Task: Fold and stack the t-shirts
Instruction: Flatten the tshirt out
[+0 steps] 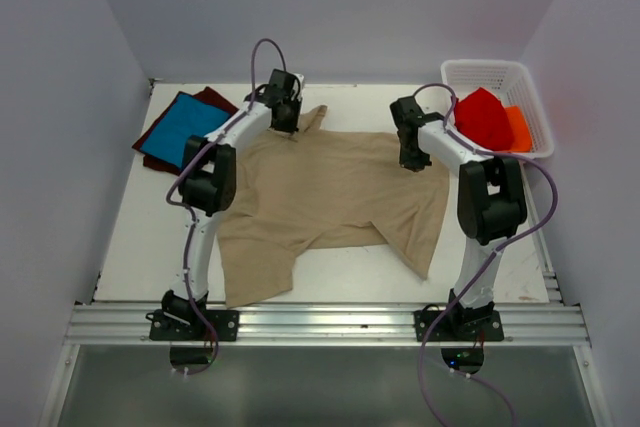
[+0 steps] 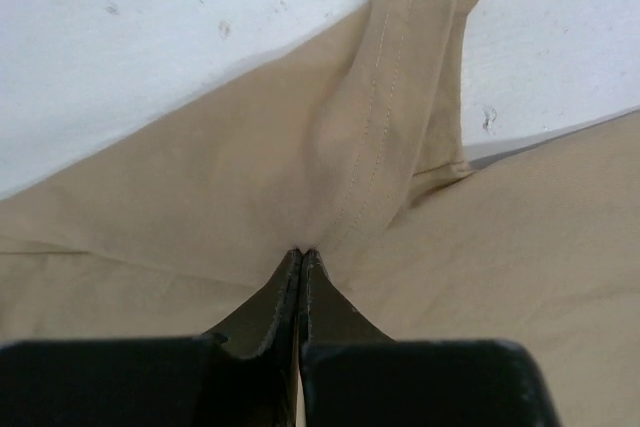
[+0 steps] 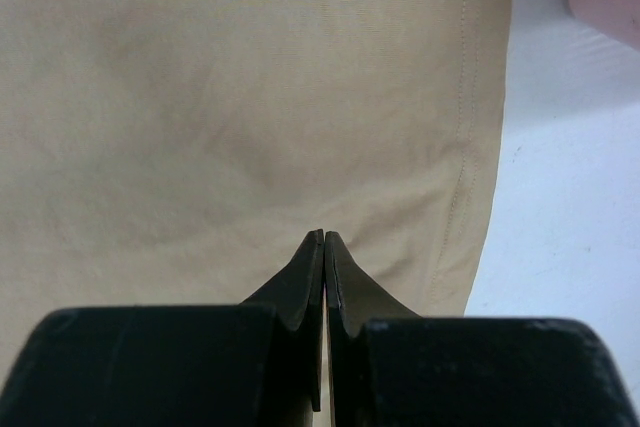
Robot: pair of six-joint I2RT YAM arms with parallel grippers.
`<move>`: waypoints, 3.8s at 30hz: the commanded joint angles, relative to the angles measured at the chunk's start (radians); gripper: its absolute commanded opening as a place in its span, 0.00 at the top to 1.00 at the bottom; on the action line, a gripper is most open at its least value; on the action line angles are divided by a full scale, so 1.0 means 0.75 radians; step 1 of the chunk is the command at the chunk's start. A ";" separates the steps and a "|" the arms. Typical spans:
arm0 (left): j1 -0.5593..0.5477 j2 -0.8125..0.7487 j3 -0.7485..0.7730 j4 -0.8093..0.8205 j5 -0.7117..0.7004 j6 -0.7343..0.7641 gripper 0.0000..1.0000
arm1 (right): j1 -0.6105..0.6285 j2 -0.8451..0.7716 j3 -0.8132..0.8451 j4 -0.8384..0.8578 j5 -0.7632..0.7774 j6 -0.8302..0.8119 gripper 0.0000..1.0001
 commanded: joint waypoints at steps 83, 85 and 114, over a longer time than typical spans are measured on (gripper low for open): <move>0.238 -0.384 -0.359 0.842 0.246 -0.212 0.71 | -0.088 0.357 0.452 0.283 -0.227 -0.048 1.00; 0.236 -0.551 -0.502 0.873 0.196 -0.194 0.61 | -0.078 0.275 0.382 0.343 -0.229 -0.054 1.00; 0.405 -0.385 -0.689 0.180 -0.195 -0.147 1.00 | 0.088 -0.468 -0.242 0.335 -0.164 -0.019 1.00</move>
